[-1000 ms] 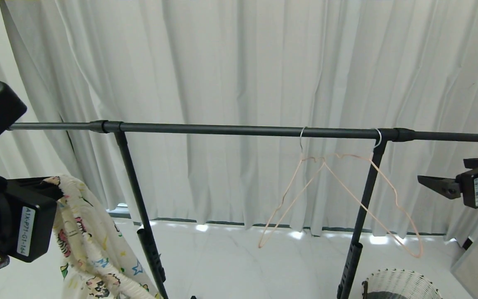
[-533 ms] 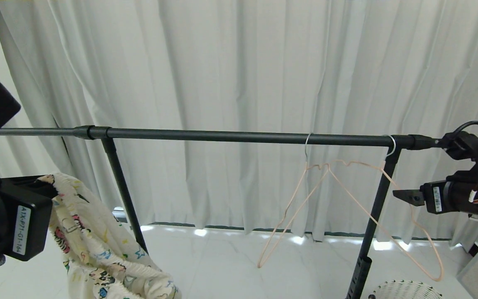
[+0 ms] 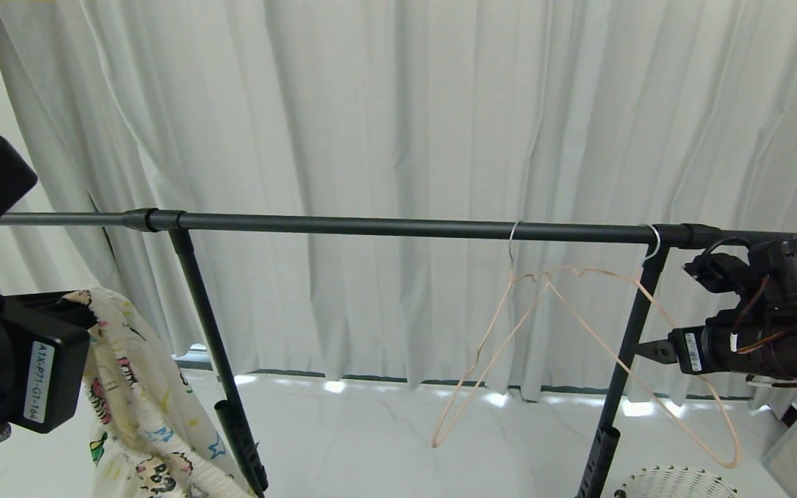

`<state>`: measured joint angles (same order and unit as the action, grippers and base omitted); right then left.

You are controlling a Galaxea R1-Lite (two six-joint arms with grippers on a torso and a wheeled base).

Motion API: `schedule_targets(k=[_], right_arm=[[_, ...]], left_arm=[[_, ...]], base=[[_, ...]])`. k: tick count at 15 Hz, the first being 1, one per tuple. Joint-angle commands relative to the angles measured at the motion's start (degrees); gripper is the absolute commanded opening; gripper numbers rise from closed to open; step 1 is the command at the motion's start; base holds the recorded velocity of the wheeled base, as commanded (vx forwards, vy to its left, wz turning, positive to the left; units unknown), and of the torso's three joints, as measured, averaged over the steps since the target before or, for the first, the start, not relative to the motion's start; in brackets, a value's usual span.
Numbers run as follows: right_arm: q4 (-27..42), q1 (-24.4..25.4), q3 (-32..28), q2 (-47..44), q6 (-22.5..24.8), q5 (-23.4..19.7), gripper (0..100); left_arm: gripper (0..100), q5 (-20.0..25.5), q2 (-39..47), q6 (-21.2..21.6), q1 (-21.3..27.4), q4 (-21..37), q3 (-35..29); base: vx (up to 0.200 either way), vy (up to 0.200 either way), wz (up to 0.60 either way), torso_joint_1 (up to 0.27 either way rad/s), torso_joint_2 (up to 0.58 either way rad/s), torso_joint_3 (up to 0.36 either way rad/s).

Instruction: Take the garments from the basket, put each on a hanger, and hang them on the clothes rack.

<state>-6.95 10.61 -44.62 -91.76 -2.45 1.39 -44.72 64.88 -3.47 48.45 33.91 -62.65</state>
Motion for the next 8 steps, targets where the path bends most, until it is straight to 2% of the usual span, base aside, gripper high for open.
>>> schedule_targets(k=[1, 3, 4, 8], right_arm=[[0.01, 0.03, -0.03, -1.05, -0.01, -0.07, 100], [0.01, 0.03, -0.03, -1.05, -0.01, -0.07, 100], [0.01, 0.03, -0.03, -1.05, -0.01, -0.07, 0], [0.09, 0.03, -0.03, -0.79, 0.08, -0.16, 0]], left_arm=[[0, -0.02, 0.07, -0.04, -0.02, 0.01, -0.02], [0, -0.02, 0.07, -0.04, -0.02, 0.01, -0.02], [0, -0.02, 0.34, -0.04, -0.02, 0.01, -0.02], [0, -0.02, 0.34, 0.05, -0.02, 0.01, -0.02]], base=[[0.000, 0.000, 0.00, 0.000, 0.00, 0.000], [0.000, 0.000, 0.00, 0.000, 0.00, 0.000], [0.000, 0.000, 0.00, 0.000, 0.00, 0.000], [0.000, 0.000, 0.00, 0.000, 0.00, 0.000]])
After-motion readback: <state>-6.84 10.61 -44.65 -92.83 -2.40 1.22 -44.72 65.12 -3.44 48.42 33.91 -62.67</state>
